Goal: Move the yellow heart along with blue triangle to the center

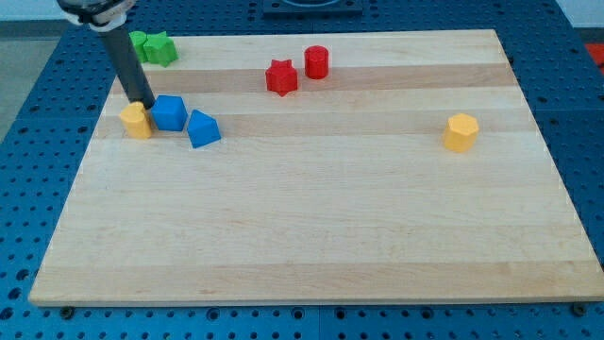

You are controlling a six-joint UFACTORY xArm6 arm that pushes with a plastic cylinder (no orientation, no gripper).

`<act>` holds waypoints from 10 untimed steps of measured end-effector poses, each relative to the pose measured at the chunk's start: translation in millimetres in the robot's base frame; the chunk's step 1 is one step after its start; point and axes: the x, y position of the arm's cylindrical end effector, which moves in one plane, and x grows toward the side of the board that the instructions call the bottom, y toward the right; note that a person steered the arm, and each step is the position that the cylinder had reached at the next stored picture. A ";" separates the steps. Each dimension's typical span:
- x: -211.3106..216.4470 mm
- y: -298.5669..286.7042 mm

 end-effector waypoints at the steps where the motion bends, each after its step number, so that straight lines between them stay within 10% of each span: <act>1: 32.2 0.0; 4: 1.4 -41.3; 6: 72.1 -52.0; 10: 94.4 88.4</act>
